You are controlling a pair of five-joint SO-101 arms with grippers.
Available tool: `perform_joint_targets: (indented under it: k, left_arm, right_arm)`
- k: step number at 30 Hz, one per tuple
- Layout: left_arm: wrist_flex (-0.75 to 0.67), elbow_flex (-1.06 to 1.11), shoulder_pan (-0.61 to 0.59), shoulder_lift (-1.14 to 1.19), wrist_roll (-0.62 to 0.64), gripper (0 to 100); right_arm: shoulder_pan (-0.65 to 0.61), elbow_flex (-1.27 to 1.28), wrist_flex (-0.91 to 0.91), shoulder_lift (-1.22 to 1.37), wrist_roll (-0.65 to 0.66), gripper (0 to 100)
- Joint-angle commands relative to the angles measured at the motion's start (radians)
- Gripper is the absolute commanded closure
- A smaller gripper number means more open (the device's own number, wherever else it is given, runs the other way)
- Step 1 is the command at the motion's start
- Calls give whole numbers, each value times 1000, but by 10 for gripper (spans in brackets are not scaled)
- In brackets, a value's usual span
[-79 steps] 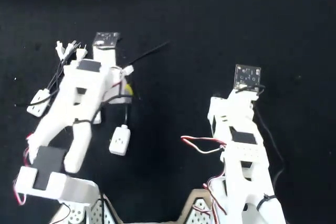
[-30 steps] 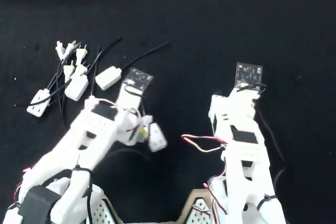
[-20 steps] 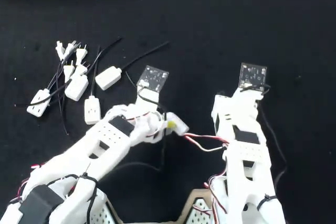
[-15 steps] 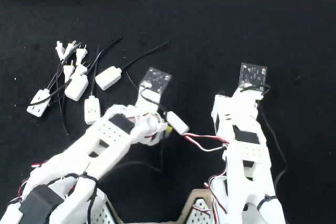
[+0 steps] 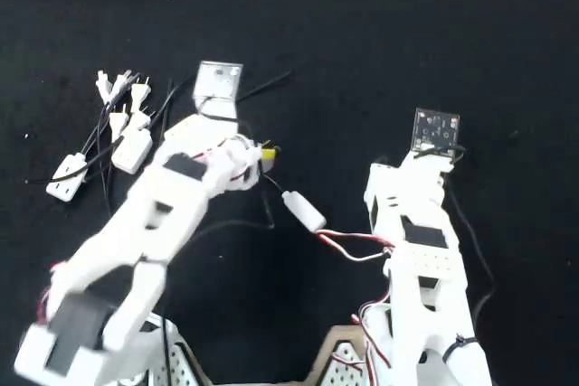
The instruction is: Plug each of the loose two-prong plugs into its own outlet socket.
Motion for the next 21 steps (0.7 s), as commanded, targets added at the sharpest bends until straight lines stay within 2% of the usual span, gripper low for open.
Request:
perform_joint_targets:
  k: [1, 7, 14, 17, 21]
  left_arm:
    - [11, -182, -12, 265, 18, 740]
    - [308, -344, -54, 321, 94, 741]
    - [443, -344, -116, 180, 89, 741]
    - [486, -326, -173, 112, 2, 741]
    - [470, -206, -263, 58, -35, 741]
  right_arm:
    - [15, -54, -17, -27, 3, 828]
    - [14, -54, -17, -30, 3, 828]
    - [14, -54, -12, -31, 2, 828]
    - [-3, -99, 95, -36, 3, 826]
    - [-149, -236, 394, -82, 9, 825]
